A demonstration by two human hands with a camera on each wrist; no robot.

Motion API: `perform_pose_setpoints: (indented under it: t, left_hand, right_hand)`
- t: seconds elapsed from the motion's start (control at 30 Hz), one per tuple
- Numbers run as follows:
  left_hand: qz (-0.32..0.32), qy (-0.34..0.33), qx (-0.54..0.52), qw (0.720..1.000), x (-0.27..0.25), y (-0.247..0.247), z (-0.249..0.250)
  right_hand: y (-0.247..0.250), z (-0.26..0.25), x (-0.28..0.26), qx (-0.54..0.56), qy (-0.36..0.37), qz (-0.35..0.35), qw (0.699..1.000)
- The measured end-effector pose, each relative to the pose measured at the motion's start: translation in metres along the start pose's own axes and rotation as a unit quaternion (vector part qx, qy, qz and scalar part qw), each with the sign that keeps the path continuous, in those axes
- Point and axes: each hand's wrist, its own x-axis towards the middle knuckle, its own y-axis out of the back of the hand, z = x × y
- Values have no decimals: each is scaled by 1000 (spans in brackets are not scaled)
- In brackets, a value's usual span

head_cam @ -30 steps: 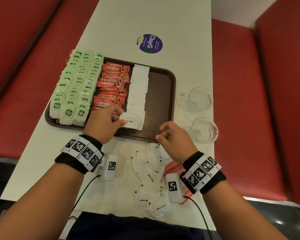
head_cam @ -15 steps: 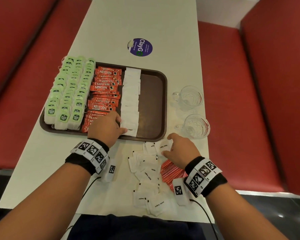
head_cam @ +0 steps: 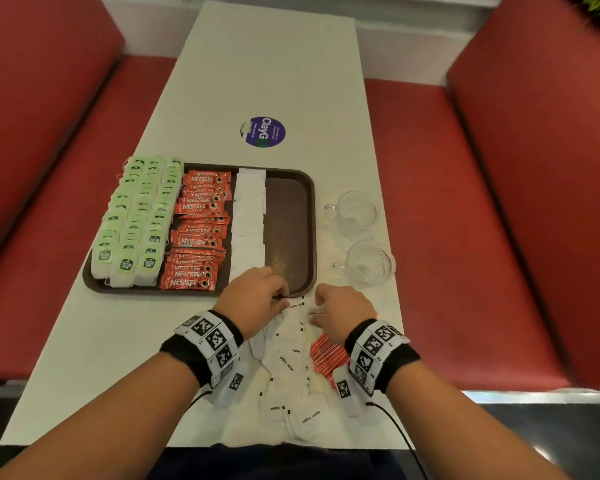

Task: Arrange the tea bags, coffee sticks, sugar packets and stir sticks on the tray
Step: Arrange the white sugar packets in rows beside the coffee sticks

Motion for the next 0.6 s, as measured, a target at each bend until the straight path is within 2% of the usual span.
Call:
perform_pose_setpoints:
  t: [0.13, 0.27, 0.43, 0.6]
  left_hand:
    - [-40, -83, 49, 995, 15, 3, 15]
    - [-95, -154, 161, 970, 29, 9, 29]
    - [-139, -187, 216, 948, 39, 19, 40]
    - [-172, -140, 204, 953, 40, 13, 55]
  right_hand:
    - [5, 2, -6, 9, 19, 14, 1000]
    - [17, 9, -17, 56, 20, 31, 998]
    - [28, 19, -29, 129, 17, 71, 989]
    - [33, 32, -40, 200, 25, 110, 973]
